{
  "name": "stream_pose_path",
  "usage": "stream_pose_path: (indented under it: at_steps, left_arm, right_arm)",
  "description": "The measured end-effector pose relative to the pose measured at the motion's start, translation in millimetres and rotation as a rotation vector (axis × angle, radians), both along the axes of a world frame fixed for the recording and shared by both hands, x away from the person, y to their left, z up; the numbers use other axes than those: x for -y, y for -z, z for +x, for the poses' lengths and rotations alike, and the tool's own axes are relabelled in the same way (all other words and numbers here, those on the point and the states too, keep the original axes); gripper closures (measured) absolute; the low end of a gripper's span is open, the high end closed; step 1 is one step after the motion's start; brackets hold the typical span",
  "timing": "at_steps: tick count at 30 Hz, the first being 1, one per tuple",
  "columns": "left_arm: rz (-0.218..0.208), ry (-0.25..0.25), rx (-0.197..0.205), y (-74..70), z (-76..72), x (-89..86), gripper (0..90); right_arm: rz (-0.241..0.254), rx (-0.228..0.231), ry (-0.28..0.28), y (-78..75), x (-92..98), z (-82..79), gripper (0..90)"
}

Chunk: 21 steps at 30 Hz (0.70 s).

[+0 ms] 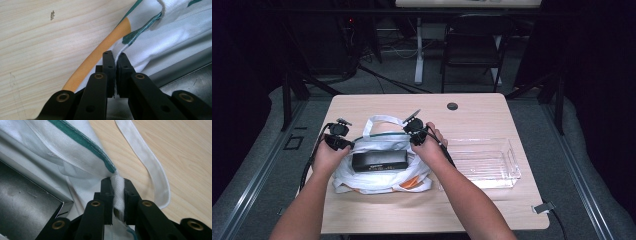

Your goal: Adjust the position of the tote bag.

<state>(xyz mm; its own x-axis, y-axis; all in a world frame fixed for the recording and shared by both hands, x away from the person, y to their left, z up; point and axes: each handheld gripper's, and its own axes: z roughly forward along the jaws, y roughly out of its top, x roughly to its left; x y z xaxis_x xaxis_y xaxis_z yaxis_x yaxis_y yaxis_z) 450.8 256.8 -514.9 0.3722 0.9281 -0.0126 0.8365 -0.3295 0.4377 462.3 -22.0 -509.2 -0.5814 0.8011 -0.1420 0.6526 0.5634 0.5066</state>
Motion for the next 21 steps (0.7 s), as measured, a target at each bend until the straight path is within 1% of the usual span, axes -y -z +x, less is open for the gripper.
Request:
stream_pose_path:
  at_steps: [5, 6, 7, 8, 10, 11, 13, 14, 15, 18, 19, 21]
  left_arm:
    - [-0.001, 0.000, -0.005, 1.7, 0.8, 0.1, 87.9]
    - [-0.004, -0.002, -0.005, 2.1, 0.8, 0.1, 87.9]
    - [-0.003, -0.002, -0.006, 2.4, 1.0, 0.0, 87.9]
    - [-0.004, -0.002, -0.010, 2.6, 1.2, 0.0, 87.9]
    - [-0.006, -0.003, -0.010, 3.3, 1.4, 0.2, 87.8]
    - [-0.008, -0.004, -0.013, 3.6, 1.4, 0.1, 87.8]
    - [-0.010, -0.005, -0.015, 4.9, 1.5, 0.0, 87.8]
    - [-0.014, -0.008, -0.009, 6.2, 1.4, -0.1, 87.7]
    - [-0.015, -0.004, -0.015, 6.5, 1.5, -1.0, 87.6]
    - [-0.024, -0.007, -0.014, 8.2, 1.3, -2.1, 87.3]
    - [-0.028, -0.010, -0.014, 8.3, 1.2, -2.0, 87.2]
    - [-0.024, -0.005, -0.014, 8.1, 1.4, -2.2, 87.0]
  right_arm:
    - [0.000, -0.003, 0.002, 1.6, -0.5, 0.4, 81.6]
    - [0.007, 0.002, 0.005, 2.6, -0.8, 0.4, 81.6]
    - [0.024, 0.012, 0.016, 4.4, -1.6, 0.1, 81.6]
    - [0.001, -0.006, -0.001, 2.4, -0.8, 1.0, 81.6]
    - [0.018, 0.007, 0.012, 4.4, -1.7, 0.7, 81.6]
    - [0.006, 0.000, 0.006, 3.7, -1.3, 1.1, 81.6]
    - [0.007, -0.001, 0.008, 4.1, -1.7, 1.3, 81.6]
    - [0.004, -0.002, 0.007, 4.2, -1.6, 1.4, 81.6]
    - [0.015, 0.002, 0.012, 5.3, -2.1, 1.3, 81.6]
    - [0.008, -0.006, 0.009, 5.4, -2.2, 1.5, 81.5]
    - [-0.013, -0.016, 0.000, 3.8, -1.8, 1.9, 81.5]
    - [-0.014, -0.018, 0.000, 4.0, -1.9, 2.0, 81.5]
